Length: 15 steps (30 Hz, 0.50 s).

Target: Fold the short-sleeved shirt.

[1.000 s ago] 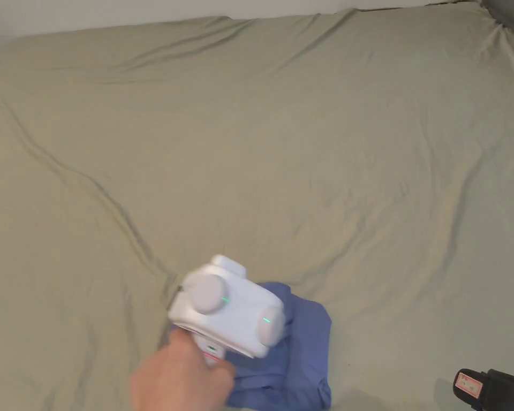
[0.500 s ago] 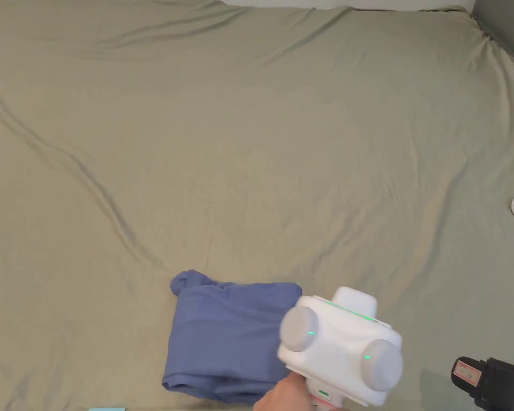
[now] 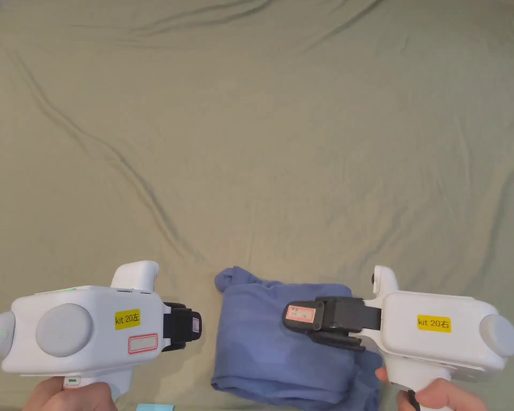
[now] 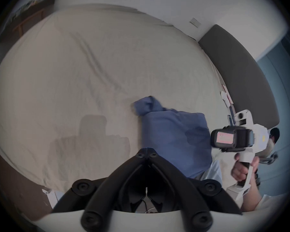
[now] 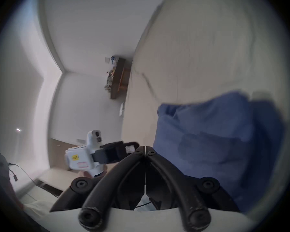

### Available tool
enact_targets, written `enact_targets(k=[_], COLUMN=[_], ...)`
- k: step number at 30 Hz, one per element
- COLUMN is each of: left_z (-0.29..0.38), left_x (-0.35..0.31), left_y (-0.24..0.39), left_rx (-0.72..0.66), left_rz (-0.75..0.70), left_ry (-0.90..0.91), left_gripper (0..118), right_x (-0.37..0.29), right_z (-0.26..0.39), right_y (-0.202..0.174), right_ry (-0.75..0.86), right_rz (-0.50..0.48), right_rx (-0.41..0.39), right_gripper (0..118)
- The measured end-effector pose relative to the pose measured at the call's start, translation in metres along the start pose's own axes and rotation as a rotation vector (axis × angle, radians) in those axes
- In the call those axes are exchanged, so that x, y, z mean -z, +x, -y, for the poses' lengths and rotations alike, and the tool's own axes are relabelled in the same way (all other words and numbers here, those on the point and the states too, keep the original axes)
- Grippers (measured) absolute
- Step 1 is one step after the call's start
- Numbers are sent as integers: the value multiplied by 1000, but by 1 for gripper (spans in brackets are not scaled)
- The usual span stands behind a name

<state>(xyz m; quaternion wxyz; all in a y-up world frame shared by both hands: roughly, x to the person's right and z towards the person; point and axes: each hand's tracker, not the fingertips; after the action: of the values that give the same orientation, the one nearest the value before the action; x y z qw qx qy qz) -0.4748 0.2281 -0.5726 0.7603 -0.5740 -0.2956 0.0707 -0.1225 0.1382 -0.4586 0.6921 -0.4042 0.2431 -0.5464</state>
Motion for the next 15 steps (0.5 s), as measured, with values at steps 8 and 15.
enact_targets(k=[8,15], left_z=[-19,-31], left_x=[35,85], left_y=[-26,-35], left_rx=[-11,-105], left_rz=[292,448], left_ry=[-116,-236], left_gripper=[22,114], right_x=[-26,-29], right_z=[12,13], right_y=[79,84], right_ry=[73,52], right_rz=[-6,-35], right_rx=[224,225], right_gripper=[0,0])
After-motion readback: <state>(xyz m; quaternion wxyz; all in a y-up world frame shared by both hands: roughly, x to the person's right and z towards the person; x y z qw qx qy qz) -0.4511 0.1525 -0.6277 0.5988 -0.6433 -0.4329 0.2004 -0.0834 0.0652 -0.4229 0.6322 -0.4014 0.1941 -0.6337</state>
